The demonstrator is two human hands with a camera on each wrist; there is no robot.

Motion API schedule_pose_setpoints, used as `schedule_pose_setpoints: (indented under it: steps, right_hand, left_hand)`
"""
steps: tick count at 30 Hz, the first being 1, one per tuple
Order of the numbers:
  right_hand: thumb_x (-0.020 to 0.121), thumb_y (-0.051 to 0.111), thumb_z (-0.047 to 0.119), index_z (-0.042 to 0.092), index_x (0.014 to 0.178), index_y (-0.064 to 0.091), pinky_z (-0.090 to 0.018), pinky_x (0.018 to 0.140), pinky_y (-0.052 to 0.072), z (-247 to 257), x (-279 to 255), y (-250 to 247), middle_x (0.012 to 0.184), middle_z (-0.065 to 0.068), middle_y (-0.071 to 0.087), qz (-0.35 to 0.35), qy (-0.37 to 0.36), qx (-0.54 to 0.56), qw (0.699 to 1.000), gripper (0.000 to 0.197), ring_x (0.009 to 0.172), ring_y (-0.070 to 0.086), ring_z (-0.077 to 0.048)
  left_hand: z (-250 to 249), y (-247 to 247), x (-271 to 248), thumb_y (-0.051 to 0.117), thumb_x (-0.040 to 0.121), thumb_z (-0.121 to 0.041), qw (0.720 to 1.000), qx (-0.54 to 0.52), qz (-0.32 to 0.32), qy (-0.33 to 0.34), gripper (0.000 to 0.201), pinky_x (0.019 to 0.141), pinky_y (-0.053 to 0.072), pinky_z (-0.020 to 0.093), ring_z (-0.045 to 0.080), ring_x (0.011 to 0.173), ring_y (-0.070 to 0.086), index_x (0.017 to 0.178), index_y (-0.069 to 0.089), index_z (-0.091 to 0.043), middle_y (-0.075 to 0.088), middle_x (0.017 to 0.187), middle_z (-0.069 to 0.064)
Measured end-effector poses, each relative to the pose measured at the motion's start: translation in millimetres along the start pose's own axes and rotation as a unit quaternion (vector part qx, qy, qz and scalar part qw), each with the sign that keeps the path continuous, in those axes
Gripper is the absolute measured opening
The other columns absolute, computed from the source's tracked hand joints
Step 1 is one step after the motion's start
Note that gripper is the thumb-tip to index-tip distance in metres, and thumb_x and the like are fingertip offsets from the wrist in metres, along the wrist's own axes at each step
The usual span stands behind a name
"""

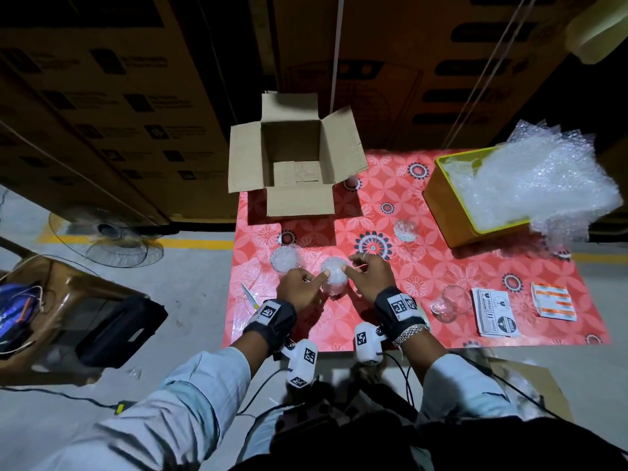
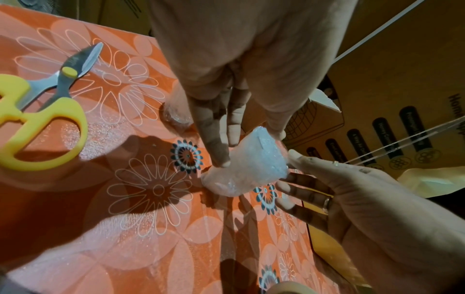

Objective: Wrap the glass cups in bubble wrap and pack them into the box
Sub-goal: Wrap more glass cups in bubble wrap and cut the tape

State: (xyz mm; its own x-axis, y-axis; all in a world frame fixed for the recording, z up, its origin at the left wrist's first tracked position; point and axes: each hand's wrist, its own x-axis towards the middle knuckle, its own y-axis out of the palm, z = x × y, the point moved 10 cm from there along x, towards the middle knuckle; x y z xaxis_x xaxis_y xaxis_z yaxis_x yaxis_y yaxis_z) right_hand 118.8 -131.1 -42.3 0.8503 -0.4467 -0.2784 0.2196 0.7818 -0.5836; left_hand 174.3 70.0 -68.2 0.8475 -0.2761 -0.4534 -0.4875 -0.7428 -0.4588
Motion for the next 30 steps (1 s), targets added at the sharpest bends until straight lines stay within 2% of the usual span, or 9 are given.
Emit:
schedule_pose_setpoints:
  steps: [2, 6, 9, 13, 15, 19, 22, 27, 30]
  right_hand:
    - [0.09, 0.077, 0.029, 0.015, 0.119, 0.071, -0.034, 0.087, 0.056, 7.0, -5.6, -7.3, 0.112, -0.001, 0.071, -0.018, -0.028, -0.018, 0.999, 0.033, 0.096, 0.065, -0.015]
    - [0.088, 0.079, 0.023, 0.02, 0.126, 0.069, -0.037, 0.086, 0.058, 13.6, -11.2, -6.9, 0.12, -0.002, 0.067, -0.02, -0.058, -0.029, 0.998, 0.04, 0.098, 0.064, -0.016]
    - [0.09, 0.075, 0.021, 0.027, 0.135, 0.065, -0.041, 0.096, 0.055, 14.5, 2.0, 20.6, 0.129, -0.003, 0.06, 0.047, -0.078, -0.053, 0.994, 0.047, 0.108, 0.063, -0.021]
    - [0.094, 0.07, 0.015, 0.02, 0.13, 0.069, -0.035, 0.102, 0.048, 10.6, 10.8, 54.4, 0.137, -0.005, 0.051, 0.109, -0.09, -0.137, 0.98, 0.036, 0.118, 0.057, -0.022]
    - [0.091, 0.072, 0.011, 0.017, 0.126, 0.07, -0.03, 0.1, 0.049, 7.6, 10.2, 64.2, 0.131, -0.002, 0.053, 0.109, -0.087, -0.13, 0.982, 0.036, 0.115, 0.059, -0.019]
    - [0.088, 0.069, 0.013, 0.02, 0.103, 0.073, -0.041, 0.09, 0.058, 2.5, 16.6, 65.6, 0.112, 0.001, 0.062, 0.064, -0.052, -0.098, 0.992, 0.016, 0.097, 0.067, -0.018]
    - [0.089, 0.07, 0.018, 0.021, 0.088, 0.067, -0.042, 0.083, 0.059, 10.6, 24.0, 56.9, 0.1, 0.0, 0.065, 0.022, -0.033, -0.077, 0.996, 0.005, 0.088, 0.067, -0.02]
    - [0.088, 0.077, 0.021, 0.021, 0.107, 0.062, -0.04, 0.092, 0.053, 38.2, 35.1, 53.3, 0.118, -0.003, 0.06, 0.002, -0.041, -0.091, 0.995, 0.024, 0.103, 0.06, -0.023]
    - [0.084, 0.08, 0.01, 0.02, 0.115, 0.062, -0.039, 0.092, 0.053, 55.6, 33.5, 56.1, 0.122, -0.002, 0.056, -0.002, -0.08, -0.087, 0.993, 0.037, 0.109, 0.058, -0.023]
  left_hand:
    - [4.0, -1.4, -3.4, 0.07, 0.092, -0.055, 1.0, -0.009, 0.005, 0.001, 0.057, 0.075, 0.053, 0.041, 0.02, 0.061, 0.059, 0.071, 0.062, -0.002, 0.067, 0.066, 0.011]
    - [21.1, -5.9, -6.7, 0.068, 0.08, -0.069, 1.0, -0.02, 0.012, -0.007, 0.066, 0.079, 0.057, 0.045, 0.032, 0.075, 0.071, 0.078, 0.069, -0.003, 0.074, 0.074, 0.009]
    - [23.1, -5.4, -4.6, 0.071, 0.086, -0.06, 1.0, 0.006, 0.013, -0.004, 0.053, 0.08, 0.056, 0.045, 0.03, 0.081, 0.072, 0.079, 0.071, -0.007, 0.075, 0.076, 0.007]
    - [23.8, -0.2, -2.4, 0.072, 0.085, -0.06, 0.999, 0.019, 0.033, -0.02, 0.05, 0.078, 0.057, 0.041, 0.026, 0.08, 0.073, 0.083, 0.07, -0.01, 0.076, 0.079, 0.004]
    - [27.5, -1.9, -0.1, 0.073, 0.086, -0.056, 0.999, 0.035, 0.031, -0.019, 0.046, 0.079, 0.057, 0.041, 0.024, 0.08, 0.073, 0.083, 0.07, -0.011, 0.076, 0.079, 0.002]
    - [38.0, -7.0, 0.8, 0.076, 0.088, -0.051, 0.999, 0.034, 0.021, -0.029, 0.045, 0.073, 0.054, 0.035, 0.026, 0.081, 0.073, 0.085, 0.073, -0.007, 0.075, 0.078, 0.004]
    - [51.6, -14.8, 0.6, 0.079, 0.087, -0.047, 0.998, 0.041, 0.01, -0.055, 0.044, 0.073, 0.055, 0.035, 0.026, 0.078, 0.073, 0.082, 0.073, -0.004, 0.076, 0.077, 0.007]
    - [73.8, -47.2, 5.8, 0.086, 0.082, -0.029, 0.991, 0.023, -0.066, -0.111, 0.026, 0.078, 0.059, 0.035, 0.024, 0.083, 0.07, 0.082, 0.067, -0.011, 0.073, 0.081, 0.002]
    - [70.0, -66.4, 10.9, 0.091, 0.075, -0.024, 0.99, 0.011, -0.099, -0.095, 0.045, 0.076, 0.056, 0.035, 0.025, 0.086, 0.069, 0.101, 0.056, -0.015, 0.07, 0.092, 0.001]
